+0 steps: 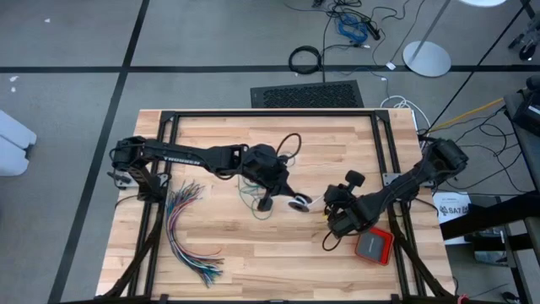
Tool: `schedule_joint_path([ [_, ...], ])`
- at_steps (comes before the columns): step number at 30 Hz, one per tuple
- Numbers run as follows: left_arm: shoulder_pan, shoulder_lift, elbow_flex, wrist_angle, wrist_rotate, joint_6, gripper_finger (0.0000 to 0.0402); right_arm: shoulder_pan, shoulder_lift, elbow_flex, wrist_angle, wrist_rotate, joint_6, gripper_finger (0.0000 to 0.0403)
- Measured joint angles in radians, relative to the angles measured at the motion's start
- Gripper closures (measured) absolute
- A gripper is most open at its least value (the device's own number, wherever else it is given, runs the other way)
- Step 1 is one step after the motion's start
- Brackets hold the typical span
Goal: Coil cords
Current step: Coil the white wire onto the spool
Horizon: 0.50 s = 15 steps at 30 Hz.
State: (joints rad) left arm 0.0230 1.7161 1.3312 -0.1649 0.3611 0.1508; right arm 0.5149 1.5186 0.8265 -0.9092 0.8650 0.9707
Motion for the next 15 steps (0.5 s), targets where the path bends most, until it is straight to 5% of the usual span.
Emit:
schedule_joint_path([
  [10, -0.001, 0.0, 0.0, -0.244, 0.027, 0.094, 0.0401, 0.043, -0.127, 0.0, -0.007, 0.002, 0.044, 0.0403],
  [15, -0.001, 0.0, 0.0, -0.307, -0.056, 0.119, 0.0401, 0.061, -0.177, 0.0, 0.011, 0.02, 0.049, 0.0403],
])
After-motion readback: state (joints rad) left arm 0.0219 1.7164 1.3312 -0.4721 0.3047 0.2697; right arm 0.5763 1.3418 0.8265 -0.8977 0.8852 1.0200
